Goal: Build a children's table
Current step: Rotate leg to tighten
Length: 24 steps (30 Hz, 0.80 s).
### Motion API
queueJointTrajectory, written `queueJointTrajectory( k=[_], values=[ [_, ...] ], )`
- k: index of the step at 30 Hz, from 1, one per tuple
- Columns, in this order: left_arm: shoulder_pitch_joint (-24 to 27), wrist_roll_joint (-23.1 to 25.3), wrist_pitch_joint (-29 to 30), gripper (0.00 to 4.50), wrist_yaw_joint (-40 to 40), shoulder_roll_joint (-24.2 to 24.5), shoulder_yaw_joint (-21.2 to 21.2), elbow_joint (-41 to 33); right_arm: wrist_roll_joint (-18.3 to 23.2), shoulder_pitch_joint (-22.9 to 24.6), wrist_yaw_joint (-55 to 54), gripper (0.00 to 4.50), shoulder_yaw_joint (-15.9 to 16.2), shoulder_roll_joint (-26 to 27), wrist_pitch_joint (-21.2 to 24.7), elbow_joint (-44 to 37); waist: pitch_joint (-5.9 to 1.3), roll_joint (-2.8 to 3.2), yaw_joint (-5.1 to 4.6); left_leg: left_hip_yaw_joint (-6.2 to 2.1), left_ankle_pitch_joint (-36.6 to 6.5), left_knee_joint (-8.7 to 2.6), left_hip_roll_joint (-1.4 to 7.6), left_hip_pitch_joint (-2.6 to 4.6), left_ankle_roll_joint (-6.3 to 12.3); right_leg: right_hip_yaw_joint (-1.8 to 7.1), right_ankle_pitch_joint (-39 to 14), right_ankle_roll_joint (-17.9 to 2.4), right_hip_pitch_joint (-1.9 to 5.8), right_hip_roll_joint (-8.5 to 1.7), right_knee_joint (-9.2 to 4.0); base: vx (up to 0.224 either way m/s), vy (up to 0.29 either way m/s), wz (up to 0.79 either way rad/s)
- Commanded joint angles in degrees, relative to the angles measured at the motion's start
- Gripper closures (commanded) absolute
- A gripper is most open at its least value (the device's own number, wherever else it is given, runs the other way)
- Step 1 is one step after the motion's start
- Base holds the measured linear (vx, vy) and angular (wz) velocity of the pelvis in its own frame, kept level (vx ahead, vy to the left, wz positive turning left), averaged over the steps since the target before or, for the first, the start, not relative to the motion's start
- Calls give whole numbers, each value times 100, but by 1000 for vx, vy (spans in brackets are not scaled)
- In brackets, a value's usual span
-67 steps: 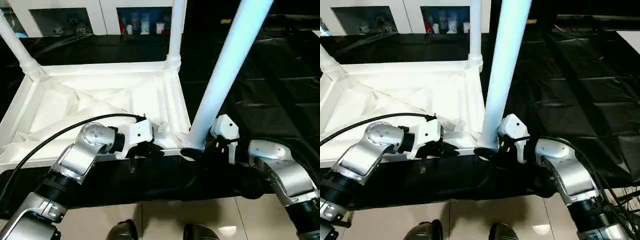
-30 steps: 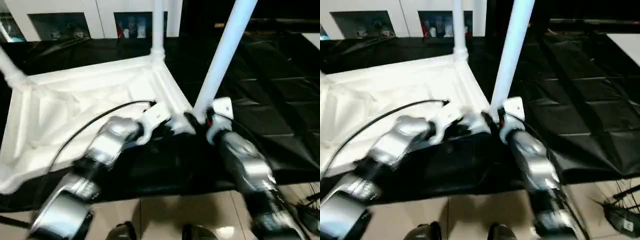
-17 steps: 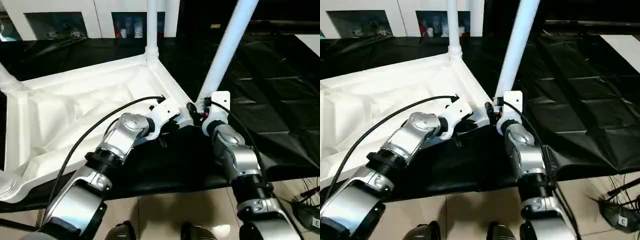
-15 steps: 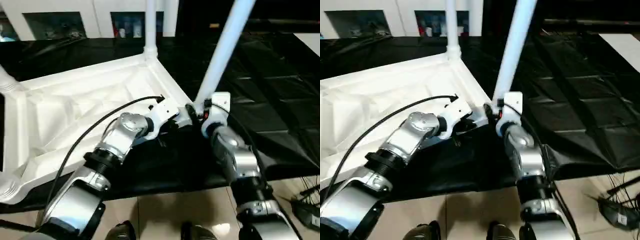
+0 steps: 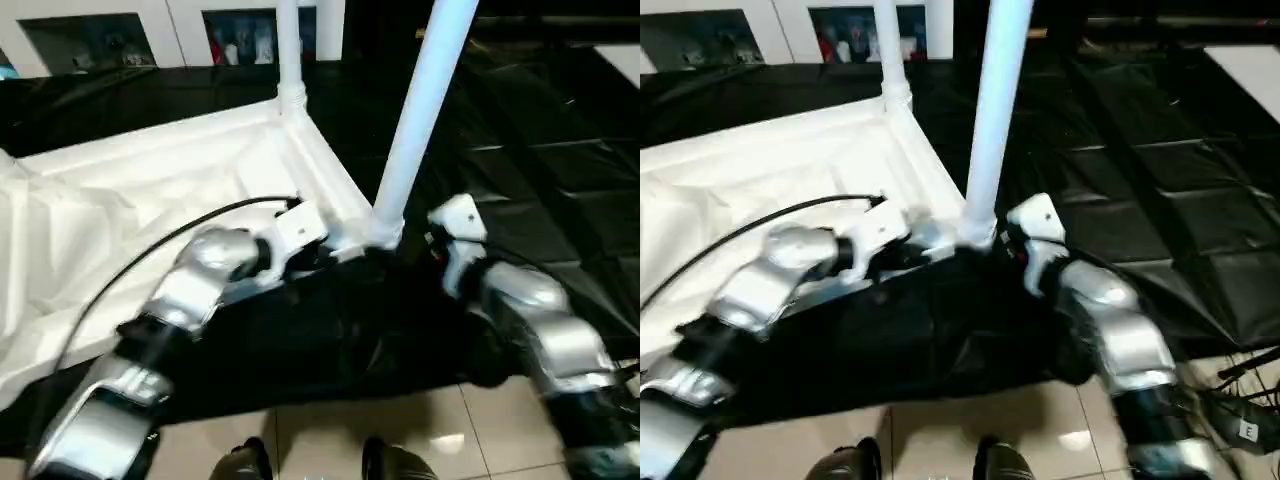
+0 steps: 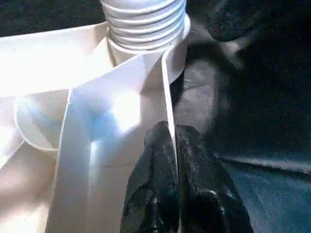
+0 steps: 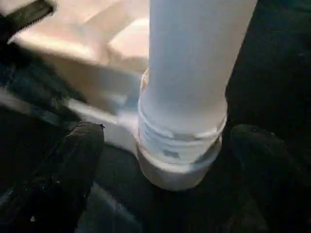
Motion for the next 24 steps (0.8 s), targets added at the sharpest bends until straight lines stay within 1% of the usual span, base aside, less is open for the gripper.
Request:
queueJointTrajectory(
  k=[1,2,3,4,5,6,7,8,10,11,12,13,14,18,19,20,21,22,24],
  values=[
    [381,-173,-76,450,-697,222,-213,-175,252,107,560,5,0,-298,100,-364,-455,-78,18,-33,-220,-148,143,42,968,228,937,-1661,413,-209,-148,74,-24,-1],
    [381,-173,-76,450,-697,222,-213,-175,252,107,560,5,0,-298,100,-364,-455,-78,18,-33,-220,-148,143,42,968,228,937,-1661,413,-209,-148,74,-24,-1],
    [441,-271,-30,450,-861,286,-211,-320,248,108,659,5,22,-361,57,-364,-465,-68,17,-37,-49,-126,147,37,1056,219,1194,-1748,427,-208,-108,53,-21,-1],
    [489,-358,48,450,-980,344,-208,-458,249,104,729,5,42,-413,22,-371,-461,-57,10,-34,-3,-118,160,55,1117,214,1257,-1816,414,-208,-100,0,0,0],
    [520,-412,107,450,-1048,385,-208,-557,273,95,799,5,55,-437,9,-368,-469,-66,12,-32,-46,-116,173,71,1129,211,1164,-1870,422,-219,-94,0,0,0],
    [534,-435,136,450,-1070,404,-209,-606,292,89,830,5,61,-444,11,-370,-460,-61,11,-30,-69,-122,180,77,1135,212,1071,-1884,416,-218,-108,0,0,0],
    [546,-446,158,450,-1098,427,-212,-646,277,76,872,5,88,-457,-16,-373,-450,-63,8,-26,-173,-124,187,88,1105,208,816,-1887,409,-210,-128,0,0,0],
    [547,-443,155,450,-1101,434,-214,-649,277,72,889,5,96,-458,-21,-371,-445,-57,9,-29,-216,-131,193,95,1077,207,684,-1878,404,-212,-135,0,0,0],
    [561,-433,129,450,-1130,479,-225,-679,269,53,1019,5,148,-475,-57,-367,-413,-46,16,-28,-511,-157,213,117,920,212,89,-1815,384,-225,-188,0,0,0],
    [564,-440,130,450,-1137,483,-223,-684,276,49,1055,5,160,-481,-52,-366,-412,-63,16,-31,-663,-166,217,125,825,217,-183,-1771,384,-233,-205,0,0,0],
    [565,-443,124,450,-1138,489,-216,-681,289,39,1153,5,200,-500,-59,-358,-407,-58,15,-33,-729,-172,217,127,783,217,-301,-1746,381,-234,-216,0,0,0],
    [570,-454,125,450,-1157,496,-206,-680,294,28,1223,5,249,-514,-86,-334,-400,-70,9,-36,-859,-174,216,121,680,228,-522,-1673,371,-237,-231,0,0,0],
    [572,-450,113,450,-1163,503,-203,-679,303,23,1263,5,273,-517,-98,-317,-402,-63,13,-39,-893,-173,215,123,650,231,-576,-1655,368,-243,-233,0,0,0],
    [593,-458,136,450,-1198,525,-192,-724,293,0,1323,5,303,-485,-133,-252,-403,-67,10,-43,-1006,-164,204,116,564,242,-731,-1585,355,-248,-238,0,0,0],
    [592,-451,140,450,-1201,526,-192,-725,268,-25,1332,21,325,-455,-167,-191,-403,-72,14,-44,-1022,-161,200,111,553,245,-764,-1563,355,-250,-239,0,0,0],
    [594,-451,155,450,-1209,531,-190,-736,245,-48,1350,21,351,-434,-206,-141,-409,-80,8,-45,-1018,-155,196,103,547,244,-781,-1551,356,-256,-234,0,0,0],
    [596,-451,164,450,-1213,534,-189,-743,230,-62,1362,31,370,-421,-232,-112,-409,-72,6,-46,-1015,-154,195,105,547,245,-783,-1554,353,-256,-234,0,0,0],
    [596,-445,169,450,-1206,537,-192,-748,207,-78,1384,39,393,-401,-264,-74,-413,-84,0,-47,-963,-149,193,103,560,243,-723,-1560,355,-248,-224,0,0,0],
    [600,-452,181,450,-1209,542,-194,-758,205,-89,1409,51,397,-384,-270,-51,-420,-75,8,-44,-875,-138,192,103,598,246,-575,-1582,358,-244,-207,0,0,0]
  ],
)
